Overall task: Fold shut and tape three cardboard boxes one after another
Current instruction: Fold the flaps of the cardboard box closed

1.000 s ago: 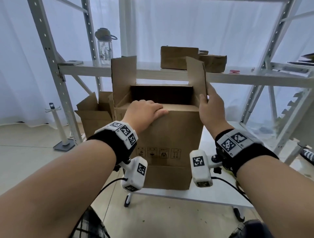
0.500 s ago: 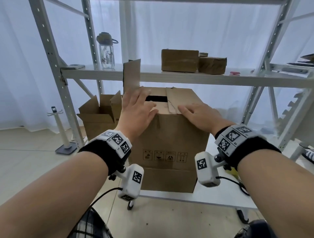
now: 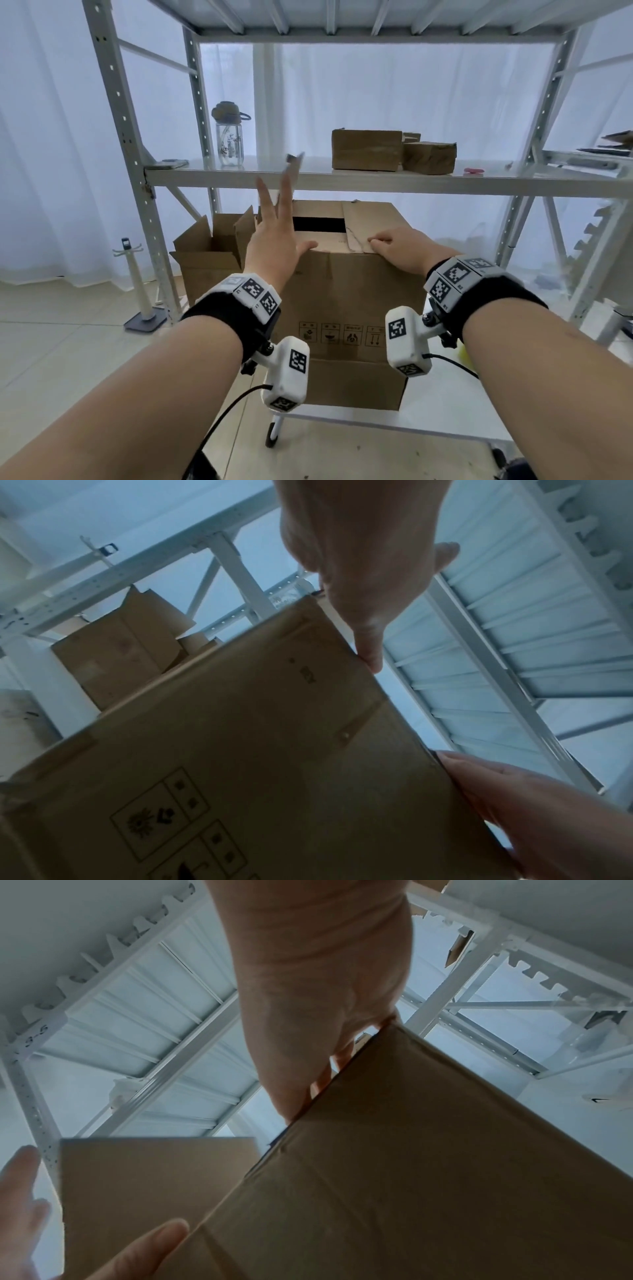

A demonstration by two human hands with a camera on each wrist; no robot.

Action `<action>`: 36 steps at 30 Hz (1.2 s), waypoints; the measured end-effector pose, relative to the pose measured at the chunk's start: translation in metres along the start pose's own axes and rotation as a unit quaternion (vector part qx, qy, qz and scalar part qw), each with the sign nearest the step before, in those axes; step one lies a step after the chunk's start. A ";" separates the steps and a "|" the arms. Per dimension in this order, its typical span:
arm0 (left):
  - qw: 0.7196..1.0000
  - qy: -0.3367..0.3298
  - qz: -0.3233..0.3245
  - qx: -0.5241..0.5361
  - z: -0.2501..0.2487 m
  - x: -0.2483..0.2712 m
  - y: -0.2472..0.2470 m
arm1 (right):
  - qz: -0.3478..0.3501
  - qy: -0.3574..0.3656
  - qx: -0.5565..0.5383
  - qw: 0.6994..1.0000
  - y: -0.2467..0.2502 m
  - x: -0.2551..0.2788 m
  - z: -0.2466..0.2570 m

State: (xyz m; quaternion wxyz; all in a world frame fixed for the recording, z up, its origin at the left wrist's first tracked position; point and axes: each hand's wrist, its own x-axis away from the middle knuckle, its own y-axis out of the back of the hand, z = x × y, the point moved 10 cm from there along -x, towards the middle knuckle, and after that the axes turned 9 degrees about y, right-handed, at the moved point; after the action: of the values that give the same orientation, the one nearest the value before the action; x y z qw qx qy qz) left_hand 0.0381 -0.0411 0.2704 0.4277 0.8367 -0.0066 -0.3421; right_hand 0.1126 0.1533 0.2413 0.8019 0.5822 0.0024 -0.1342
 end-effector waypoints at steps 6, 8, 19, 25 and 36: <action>0.996 -0.037 0.082 0.018 -0.027 -0.008 -0.020 | -0.036 0.030 -0.026 0.999 0.005 0.007 0.002; 0.989 -0.082 0.118 -0.047 -0.034 0.004 -0.040 | -0.072 0.042 -0.042 0.996 0.005 0.012 0.000; 0.955 -0.177 0.130 -0.199 -0.044 0.014 -0.072 | -0.227 0.087 -0.081 0.967 0.015 0.035 -0.015; 0.959 -0.172 0.138 -0.177 -0.051 0.018 -0.069 | -0.259 -0.072 -0.329 0.905 -0.006 0.041 -0.062; 0.993 -0.027 0.037 0.110 0.032 -0.015 -0.027 | -0.145 -0.041 -0.378 0.913 -0.011 0.034 -0.003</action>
State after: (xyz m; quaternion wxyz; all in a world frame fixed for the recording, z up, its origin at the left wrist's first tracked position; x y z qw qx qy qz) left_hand 0.0003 -0.0422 0.2468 0.3454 0.8682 -0.0865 -0.3455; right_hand 0.1434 0.1458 0.2249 0.9332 0.2229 0.1044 -0.2617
